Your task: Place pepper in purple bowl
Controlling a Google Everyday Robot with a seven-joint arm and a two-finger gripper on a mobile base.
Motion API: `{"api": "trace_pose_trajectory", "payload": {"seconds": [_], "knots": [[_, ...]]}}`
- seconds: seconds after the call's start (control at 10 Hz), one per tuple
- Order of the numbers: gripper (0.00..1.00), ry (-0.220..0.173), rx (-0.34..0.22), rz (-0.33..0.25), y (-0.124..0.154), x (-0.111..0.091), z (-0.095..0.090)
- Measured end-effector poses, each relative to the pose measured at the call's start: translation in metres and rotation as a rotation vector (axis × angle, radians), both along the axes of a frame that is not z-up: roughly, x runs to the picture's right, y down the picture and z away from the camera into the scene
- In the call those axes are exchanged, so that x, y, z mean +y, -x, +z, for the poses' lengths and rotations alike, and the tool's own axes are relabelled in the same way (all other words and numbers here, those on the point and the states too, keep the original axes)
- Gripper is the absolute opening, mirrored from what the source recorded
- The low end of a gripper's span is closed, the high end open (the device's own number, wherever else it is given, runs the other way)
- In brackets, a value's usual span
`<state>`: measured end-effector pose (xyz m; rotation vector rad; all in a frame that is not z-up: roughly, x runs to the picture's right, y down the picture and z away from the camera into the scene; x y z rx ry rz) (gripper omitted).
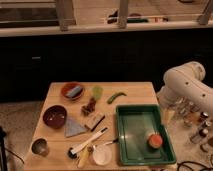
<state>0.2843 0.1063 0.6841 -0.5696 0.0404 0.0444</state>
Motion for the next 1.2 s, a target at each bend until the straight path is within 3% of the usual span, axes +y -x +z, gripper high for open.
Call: {"api": "trace_pose_trajectory", "payload": {"seconds": [0.3,1.2], "knots": [[0.80,-0.003,-0.003,0.000,0.001,0.000,0.001],[0.80,-0.052,-0.083,-0.019,0.067,-0.014,0.029]]}}
